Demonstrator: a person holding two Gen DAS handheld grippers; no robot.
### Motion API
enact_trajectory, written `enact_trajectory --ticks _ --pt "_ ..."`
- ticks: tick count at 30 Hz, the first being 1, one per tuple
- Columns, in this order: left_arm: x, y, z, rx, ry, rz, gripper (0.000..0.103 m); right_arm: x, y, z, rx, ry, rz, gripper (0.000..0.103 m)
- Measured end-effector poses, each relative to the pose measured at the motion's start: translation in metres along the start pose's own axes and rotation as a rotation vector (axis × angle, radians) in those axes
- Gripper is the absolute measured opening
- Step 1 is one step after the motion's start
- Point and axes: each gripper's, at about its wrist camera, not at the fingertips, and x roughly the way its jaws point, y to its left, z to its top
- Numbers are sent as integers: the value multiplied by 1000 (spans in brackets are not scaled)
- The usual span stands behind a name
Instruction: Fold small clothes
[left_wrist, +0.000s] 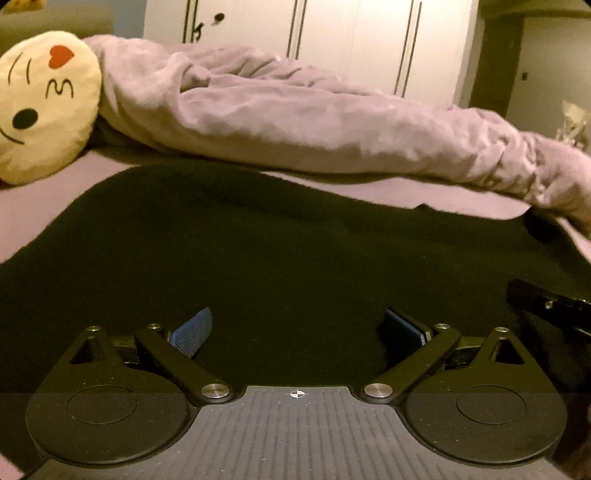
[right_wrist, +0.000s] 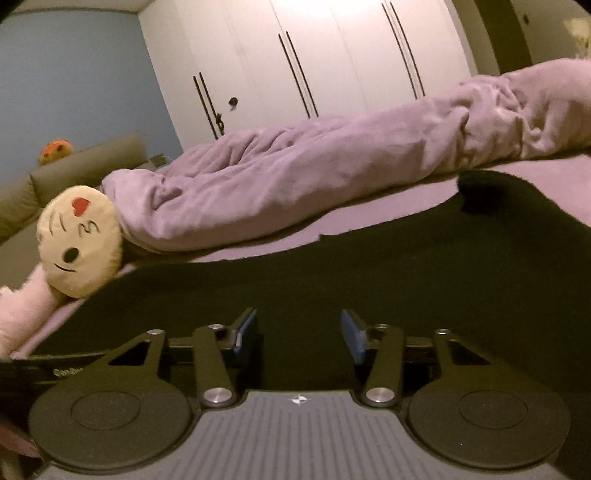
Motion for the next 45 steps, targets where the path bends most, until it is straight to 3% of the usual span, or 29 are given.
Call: enact_trajectory --ticks 3,6,9,11,12,14,15,18,20,22,25,29,33,39,43,45 --pt "1 7 1 33 -6 22 102 4 -18 4 71 6 -20 13" --pt "-3 29 2 15 -3 76 102 -3 -39 7 97 -14 -53 3" --pt "-13 59 4 -18 -9 95 101 -10 -55 7 114 -42 -90 3" --pt "-24 73 5 -3 -19 66 101 -16 -58 6 107 -48 -209 7" --pt "-31 77 6 18 -30 117 101 -21 -62 5 130 -41 -243 13" --pt "-40 90 8 35 -40 272 101 -30 -62 3 153 -26 -268 13" --pt "-44 102 9 15 -39 280 101 -36 -59 1 126 -16 -273 18" --pt "-47 149 10 -133 21 282 102 -48 -44 -9 44 27 -309 25" --pt "-48 176 11 -260 49 231 101 -54 -29 -10 -6 25 -330 26" --pt "-45 190 13 -326 92 148 101 -60 -13 -10 -48 -6 -286 26" --pt "-35 191 18 -294 147 8 101 -53 8 -11 -58 11 -214 27" --pt "-21 188 23 -253 177 -39 102 -37 38 -20 -134 46 -161 27" --pt "-6 182 26 -251 196 -25 103 -24 68 -24 -208 51 -136 27" --pt "-6 171 24 -222 209 37 103 13 84 -35 -280 84 -243 27" --pt "-5 170 21 -216 199 44 103 17 97 -38 -340 100 -293 27" --pt "-5 171 20 -220 197 41 103 9 101 -31 -312 99 -297 26"
